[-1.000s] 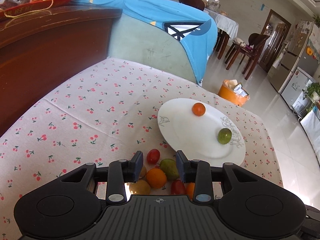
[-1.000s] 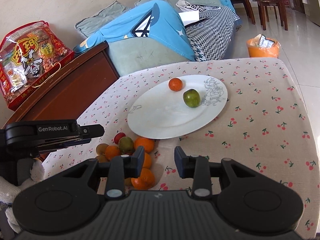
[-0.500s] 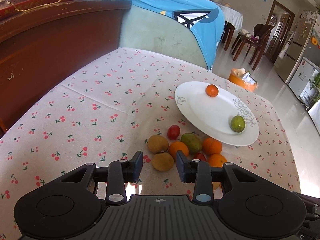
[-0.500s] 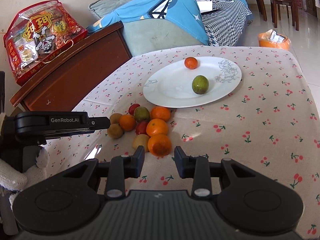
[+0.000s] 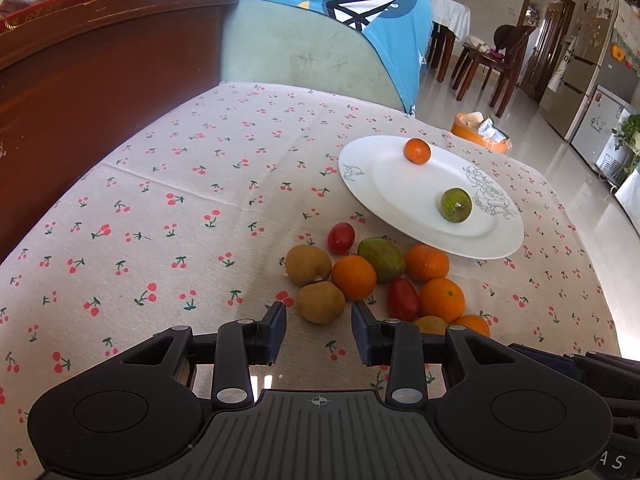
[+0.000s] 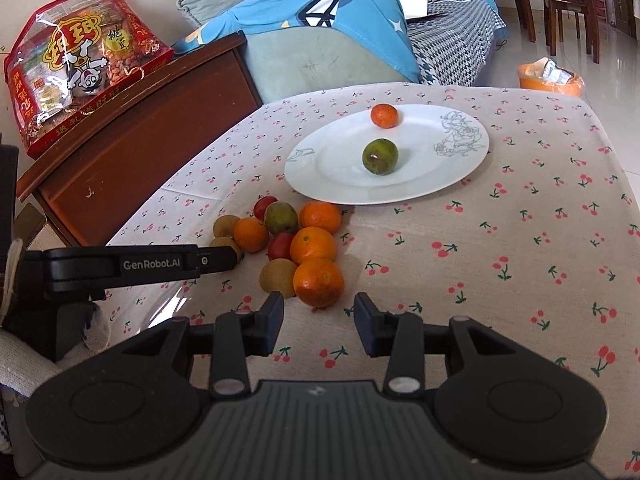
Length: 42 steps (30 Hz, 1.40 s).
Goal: Organize fruits
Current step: 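Withdraw both open grippers from the plate back toward the fruit pile, then grasp an orange with the right gripper while the left gripper grasps a brown kiwi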
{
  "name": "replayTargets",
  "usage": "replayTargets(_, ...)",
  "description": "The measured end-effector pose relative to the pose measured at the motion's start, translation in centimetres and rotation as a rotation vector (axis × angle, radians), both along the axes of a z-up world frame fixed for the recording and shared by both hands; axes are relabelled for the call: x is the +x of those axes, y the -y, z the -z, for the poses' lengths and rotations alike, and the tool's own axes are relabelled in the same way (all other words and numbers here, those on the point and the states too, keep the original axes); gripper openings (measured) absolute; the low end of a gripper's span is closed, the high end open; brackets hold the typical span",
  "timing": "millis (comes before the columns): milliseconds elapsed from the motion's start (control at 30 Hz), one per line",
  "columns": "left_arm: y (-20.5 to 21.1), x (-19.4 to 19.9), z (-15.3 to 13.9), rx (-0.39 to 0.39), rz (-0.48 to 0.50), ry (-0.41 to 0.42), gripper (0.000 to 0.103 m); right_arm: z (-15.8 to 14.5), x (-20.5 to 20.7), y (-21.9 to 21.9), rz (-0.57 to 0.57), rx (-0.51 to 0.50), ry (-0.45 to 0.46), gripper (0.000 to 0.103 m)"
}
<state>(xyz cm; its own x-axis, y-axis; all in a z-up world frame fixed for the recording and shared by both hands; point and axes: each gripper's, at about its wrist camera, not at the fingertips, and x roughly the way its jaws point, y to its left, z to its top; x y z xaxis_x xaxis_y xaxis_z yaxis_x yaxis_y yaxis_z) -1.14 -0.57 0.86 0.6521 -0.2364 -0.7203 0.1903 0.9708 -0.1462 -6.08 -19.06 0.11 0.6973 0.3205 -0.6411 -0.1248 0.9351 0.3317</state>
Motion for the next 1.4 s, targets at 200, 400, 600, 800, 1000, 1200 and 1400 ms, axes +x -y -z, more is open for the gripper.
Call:
replayTargets(200, 0.3, 0.2, 0.5, 0.010, 0.004, 0.012, 0.034, 0.3, 0.2, -0.6, -0.014, -0.025, 0.005, 0.041)
replayTargets(400, 0.7, 0.3, 0.6, 0.027, 0.012, 0.035, 0.034, 0.5, 0.6, -1.0, -0.019, -0.043, 0.018, 0.041)
replayTargets(600, 1.0, 0.2, 0.7, 0.042, 0.017, 0.055, 0.034, 0.7, 1.1, -1.1, -0.011, -0.056, 0.036, 0.041)
replayTargets(800, 1.1, 0.1, 0.7, 0.050, 0.024, 0.060, 0.032, 0.8, 1.3, -1.2, -0.014, -0.051, 0.042, 0.038)
replayTargets(1000, 0.9, -0.1, 0.7, 0.048, 0.015, 0.068, 0.025, 0.9, 1.3, -1.2, -0.016, -0.050, 0.043, 0.030)
replayTargets(1200, 0.6, -0.5, 0.5, 0.054, 0.002, 0.068, 0.025, 0.8, 1.1, -1.2, -0.015, -0.049, 0.039, 0.030)
replayTargets(1400, 0.2, -1.3, 0.1, 0.036, -0.013, 0.057, 0.025, 0.6, 0.5, -0.9, -0.013, -0.041, 0.030, 0.030)
